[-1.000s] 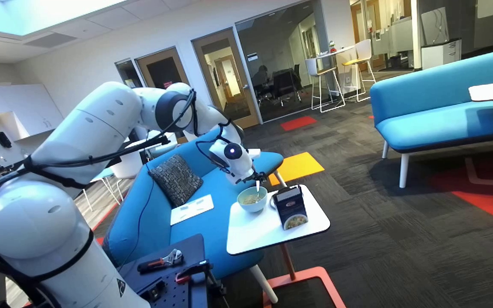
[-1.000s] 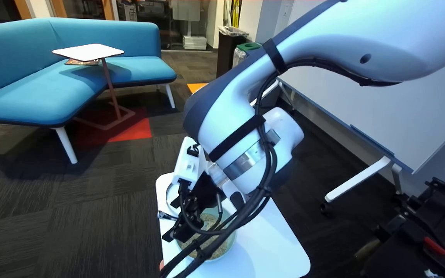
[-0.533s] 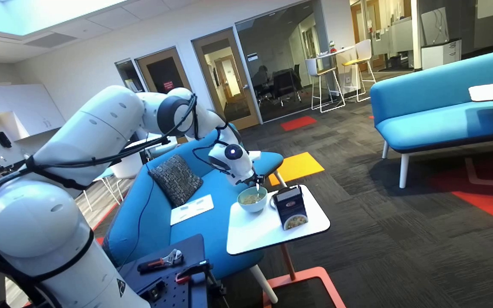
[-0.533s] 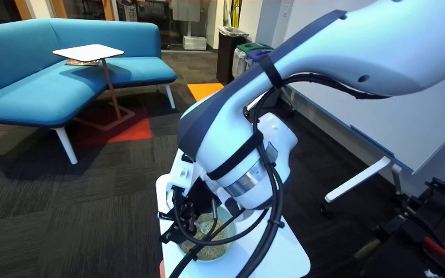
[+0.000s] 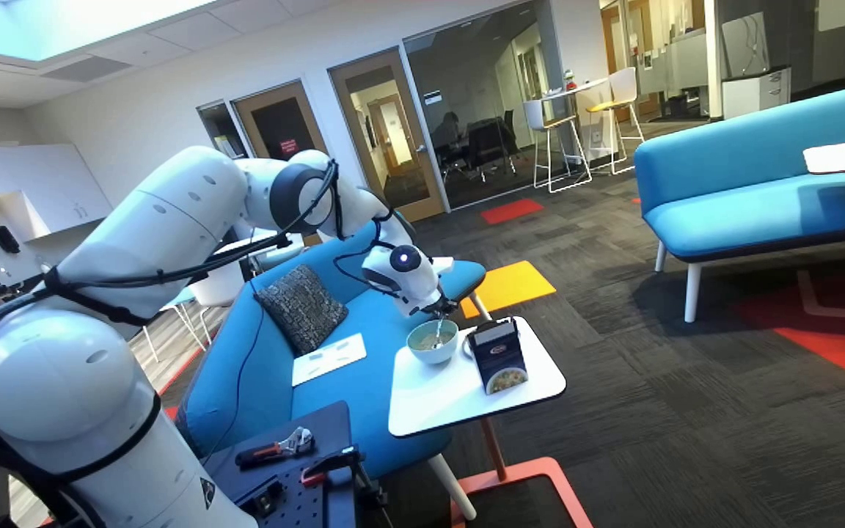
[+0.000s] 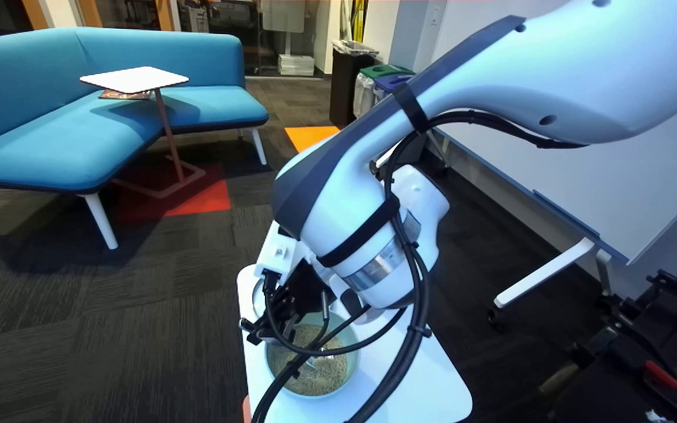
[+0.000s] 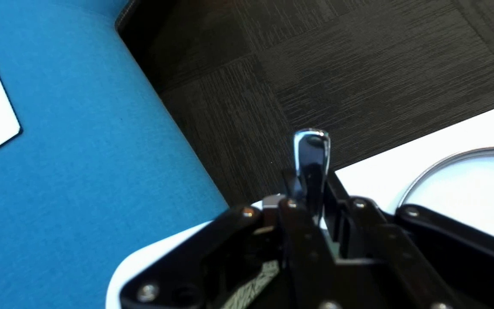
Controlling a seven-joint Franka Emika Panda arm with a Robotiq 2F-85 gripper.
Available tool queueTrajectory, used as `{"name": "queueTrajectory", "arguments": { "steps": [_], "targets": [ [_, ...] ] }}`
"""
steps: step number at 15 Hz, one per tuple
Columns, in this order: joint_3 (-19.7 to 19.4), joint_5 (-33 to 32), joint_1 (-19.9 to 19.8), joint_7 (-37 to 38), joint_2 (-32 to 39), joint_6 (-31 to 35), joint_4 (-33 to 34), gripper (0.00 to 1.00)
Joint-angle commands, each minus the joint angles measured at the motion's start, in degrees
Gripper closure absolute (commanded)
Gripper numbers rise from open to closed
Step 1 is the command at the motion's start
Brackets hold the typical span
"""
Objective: Use the spoon to stir the contents in the blue bowl
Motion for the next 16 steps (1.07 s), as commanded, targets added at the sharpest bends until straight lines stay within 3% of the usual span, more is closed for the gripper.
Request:
{"name": "queueTrajectory", "arguments": {
  "steps": [1, 4, 6, 9, 12, 16],
  "targets": [
    [0.56, 0.57, -0.66, -0.06, -0.73, 0.97, 0.76, 0.96],
    [1.53, 4.00, -2.13, -4.77, -1.42, -0.29, 1.77, 0.96],
    [2.35, 8.98, -3.31, -11.94, -1.29, -1.25, 4.16, 0.96],
    [1.99, 19.08, -5.06, -26.07, -1.56, -8.62, 5.68, 0.96],
    [1.18, 28.62, -7.44, -39.90, -2.45, -17.58, 1.54, 0.96],
    [1.43, 35.79, -11.41, -51.42, -3.42, -26.69, -6.78, 0.96]
  ]
}}
